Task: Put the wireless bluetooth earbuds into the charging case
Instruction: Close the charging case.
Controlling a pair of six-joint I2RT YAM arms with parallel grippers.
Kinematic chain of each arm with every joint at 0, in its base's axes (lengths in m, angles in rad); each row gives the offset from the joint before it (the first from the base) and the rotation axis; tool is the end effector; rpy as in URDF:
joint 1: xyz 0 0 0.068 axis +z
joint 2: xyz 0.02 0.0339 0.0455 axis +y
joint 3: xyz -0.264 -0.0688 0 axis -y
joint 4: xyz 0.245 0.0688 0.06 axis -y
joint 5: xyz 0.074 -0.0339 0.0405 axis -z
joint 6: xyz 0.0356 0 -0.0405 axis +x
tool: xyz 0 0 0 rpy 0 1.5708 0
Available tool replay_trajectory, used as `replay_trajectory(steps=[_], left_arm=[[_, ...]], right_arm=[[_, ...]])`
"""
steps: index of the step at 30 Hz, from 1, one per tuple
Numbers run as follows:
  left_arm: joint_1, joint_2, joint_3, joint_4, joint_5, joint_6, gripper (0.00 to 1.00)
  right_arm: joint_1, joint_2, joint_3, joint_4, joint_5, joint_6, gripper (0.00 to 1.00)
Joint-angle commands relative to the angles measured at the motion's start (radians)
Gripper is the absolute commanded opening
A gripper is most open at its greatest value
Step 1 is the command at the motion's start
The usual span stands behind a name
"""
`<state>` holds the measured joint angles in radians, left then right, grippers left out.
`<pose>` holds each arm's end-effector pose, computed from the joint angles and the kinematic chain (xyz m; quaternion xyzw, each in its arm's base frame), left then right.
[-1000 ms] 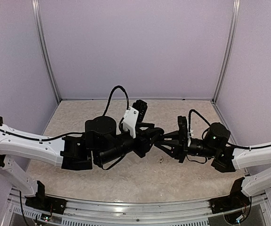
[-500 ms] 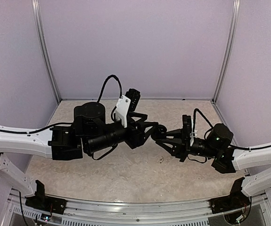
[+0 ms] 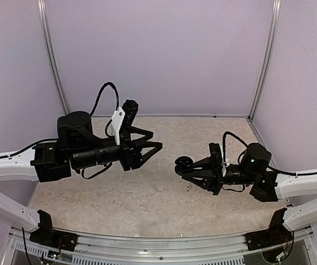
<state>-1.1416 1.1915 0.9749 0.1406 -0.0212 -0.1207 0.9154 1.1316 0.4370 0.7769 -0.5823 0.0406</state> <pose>0.1187 -0.2577 0.3564 0.3520 0.6434 -0.3948 0.5533 0.1294 0.2004 0.2503 -0.4661 0.4984 0.4968 0.5362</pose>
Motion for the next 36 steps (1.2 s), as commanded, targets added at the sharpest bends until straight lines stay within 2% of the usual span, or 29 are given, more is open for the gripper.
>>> replay_trajectory(steps=[1, 4, 8, 20, 36], left_arm=[[-0.025, 0.007, 0.015, -0.12, 0.061, 0.108, 0.58], [-0.056, 0.038, 0.06, -0.19, 0.081, 0.156, 0.61], [-0.066, 0.103, 0.118, -0.24, 0.133, 0.145, 0.62], [-0.083, 0.196, 0.168, -0.23, 0.154, 0.069, 0.63], [-0.074, 0.227, 0.196, -0.22, 0.093, 0.023, 0.56]], right_arm=[[0.006, -0.004, 0.037, -0.086, -0.117, -0.02, 0.0], [0.007, 0.011, 0.047, -0.099, -0.159, -0.009, 0.0], [0.008, 0.024, 0.059, -0.115, -0.187, -0.008, 0.0], [0.013, 0.028, 0.068, -0.157, -0.123, -0.03, 0.0], [0.02, 0.0, 0.066, -0.183, -0.074, -0.062, 0.0]])
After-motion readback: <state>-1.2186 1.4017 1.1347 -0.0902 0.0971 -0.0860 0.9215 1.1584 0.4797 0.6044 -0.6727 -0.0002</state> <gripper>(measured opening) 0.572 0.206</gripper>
